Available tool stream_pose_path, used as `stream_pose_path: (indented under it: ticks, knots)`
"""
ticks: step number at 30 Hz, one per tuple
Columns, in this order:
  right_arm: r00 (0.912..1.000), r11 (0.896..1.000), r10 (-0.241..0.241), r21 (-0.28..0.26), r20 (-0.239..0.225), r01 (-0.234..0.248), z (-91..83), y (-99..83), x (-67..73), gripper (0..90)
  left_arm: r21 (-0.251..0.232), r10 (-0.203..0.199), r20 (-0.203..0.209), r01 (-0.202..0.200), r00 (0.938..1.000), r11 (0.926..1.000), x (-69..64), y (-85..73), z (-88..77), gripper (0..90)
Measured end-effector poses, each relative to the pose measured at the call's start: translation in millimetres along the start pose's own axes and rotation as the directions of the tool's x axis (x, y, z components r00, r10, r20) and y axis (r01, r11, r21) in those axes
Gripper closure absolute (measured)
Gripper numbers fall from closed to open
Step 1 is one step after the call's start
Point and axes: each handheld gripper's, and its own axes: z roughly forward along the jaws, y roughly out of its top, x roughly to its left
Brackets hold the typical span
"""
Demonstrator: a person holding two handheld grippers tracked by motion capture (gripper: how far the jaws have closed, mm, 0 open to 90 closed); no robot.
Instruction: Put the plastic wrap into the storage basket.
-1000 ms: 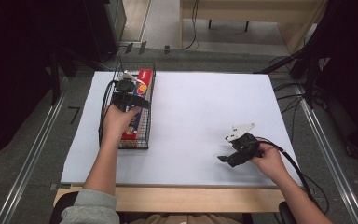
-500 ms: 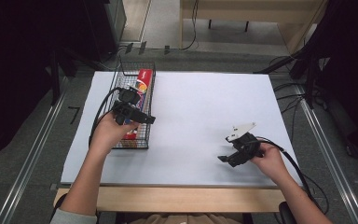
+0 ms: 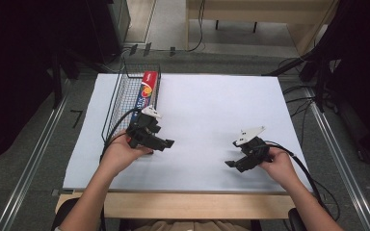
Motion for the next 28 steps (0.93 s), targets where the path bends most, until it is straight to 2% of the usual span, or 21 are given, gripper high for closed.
stream_pose_path:
  ticks: [1,5,8,25,28]
  knots:
    - [1.0,1.0,-0.002,-0.001,-0.001,0.002,-0.4,-0.1,0.0,21.5,-0.004,0.017,0.015,-0.017,0.9997,0.9999,-5.3,-2.6,6.2,25.5]
    - [1.0,1.0,-0.003,-0.001,-0.004,0.003,-0.9,-0.7,0.1,21.5,-0.001,0.024,0.034,-0.024,0.9991,0.9997,-12.7,-4.9,14.8,25.4]
    - [1.0,1.0,-0.004,0.0,-0.003,0.004,-1.2,-1.1,0.4,21.5,0.005,0.057,0.026,-0.057,0.998,0.9984,-18.2,-5.0,19.9,25.4]
    - [1.0,1.0,-0.001,0.009,-0.003,0.001,-2.7,-5.1,1.1,21.5,0.025,0.109,0.076,-0.111,0.9911,0.9935,-29.9,-6.1,38.1,24.3]
    - [1.0,1.0,0.001,0.018,-0.002,-0.001,-1.8,-5.5,1.2,21.5,0.022,0.121,0.081,-0.123,0.9893,0.9921,-35.2,-7.8,46.9,24.3]
